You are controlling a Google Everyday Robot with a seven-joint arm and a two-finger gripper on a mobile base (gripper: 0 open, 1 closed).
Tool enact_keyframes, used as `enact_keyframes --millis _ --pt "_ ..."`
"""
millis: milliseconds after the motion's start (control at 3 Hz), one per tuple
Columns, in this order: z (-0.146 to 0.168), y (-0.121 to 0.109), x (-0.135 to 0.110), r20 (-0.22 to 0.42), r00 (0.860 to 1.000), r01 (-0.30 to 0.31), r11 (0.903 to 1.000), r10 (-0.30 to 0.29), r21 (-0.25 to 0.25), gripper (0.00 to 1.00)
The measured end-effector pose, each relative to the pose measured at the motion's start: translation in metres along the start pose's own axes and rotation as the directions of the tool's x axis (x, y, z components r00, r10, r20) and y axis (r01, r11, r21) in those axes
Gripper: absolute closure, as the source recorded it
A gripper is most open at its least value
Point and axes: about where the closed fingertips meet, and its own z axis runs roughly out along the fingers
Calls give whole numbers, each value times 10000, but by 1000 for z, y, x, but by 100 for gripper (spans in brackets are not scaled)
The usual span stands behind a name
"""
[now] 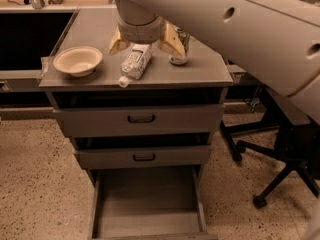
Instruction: Place blue plastic bottle into bottom drawer
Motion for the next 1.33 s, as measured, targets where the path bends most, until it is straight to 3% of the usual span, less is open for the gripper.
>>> enact_keyframes --millis 333,667,1333 --pt "18 -24 37 -90 9983 585 9975 -582 400 0" --pt "58 -46 70 661 9966 440 9964 -488 721 0" --pt "109 -52 93 1339 9906 -316 9988 264 370 0"
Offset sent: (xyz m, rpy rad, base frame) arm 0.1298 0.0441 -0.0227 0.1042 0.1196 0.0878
